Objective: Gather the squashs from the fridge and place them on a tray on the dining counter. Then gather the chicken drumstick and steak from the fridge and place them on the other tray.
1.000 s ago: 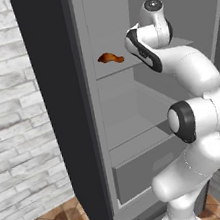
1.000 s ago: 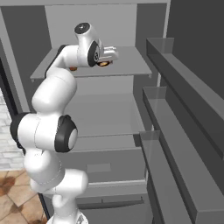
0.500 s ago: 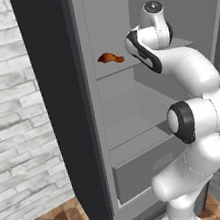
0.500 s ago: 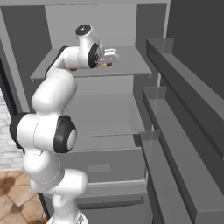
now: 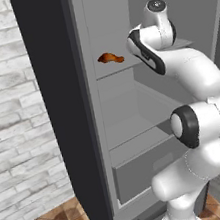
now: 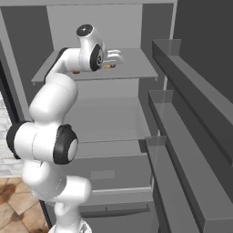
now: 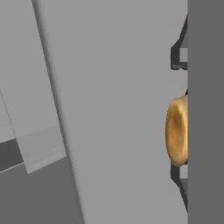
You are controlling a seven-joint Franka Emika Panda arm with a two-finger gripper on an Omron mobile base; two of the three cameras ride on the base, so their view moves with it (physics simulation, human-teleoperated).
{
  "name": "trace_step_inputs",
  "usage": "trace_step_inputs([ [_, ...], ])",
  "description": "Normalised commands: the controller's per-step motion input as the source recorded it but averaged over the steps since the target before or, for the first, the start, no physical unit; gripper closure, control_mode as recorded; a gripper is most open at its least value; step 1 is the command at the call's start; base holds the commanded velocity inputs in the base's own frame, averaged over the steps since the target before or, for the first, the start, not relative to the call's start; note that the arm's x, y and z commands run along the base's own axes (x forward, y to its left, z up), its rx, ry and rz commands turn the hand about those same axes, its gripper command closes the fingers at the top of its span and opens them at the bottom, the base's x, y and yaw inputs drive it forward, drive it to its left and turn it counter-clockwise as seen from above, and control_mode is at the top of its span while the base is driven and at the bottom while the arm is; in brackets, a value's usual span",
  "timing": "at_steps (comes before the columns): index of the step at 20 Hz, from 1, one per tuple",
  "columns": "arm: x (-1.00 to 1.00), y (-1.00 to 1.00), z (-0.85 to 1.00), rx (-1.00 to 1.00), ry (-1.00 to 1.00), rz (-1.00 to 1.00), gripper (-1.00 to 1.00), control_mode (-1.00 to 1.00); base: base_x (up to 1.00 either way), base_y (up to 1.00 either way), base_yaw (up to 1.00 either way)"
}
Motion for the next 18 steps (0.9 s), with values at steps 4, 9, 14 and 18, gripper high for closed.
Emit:
trace_step_inputs([
  [4, -0.48, 0.0, 0.2, 0.0, -0.12, 0.0, 1.0, -1.0, 0.0, 0.0, 0.0],
  [9, -0.6, -0.02, 0.15, 0.0, -0.1, 0.0, 1.0, -1.0, 0.0, 0.0, 0.0],
  [14, -0.75, -0.03, 0.12, 0.0, -0.01, 0.0, 1.0, -1.0, 0.0, 0.0, 0.0],
  [18, -0.83, -0.01, 0.13, 0.0, 0.0, 0.0, 1.0, -1.0, 0.0, 0.0, 0.0],
])
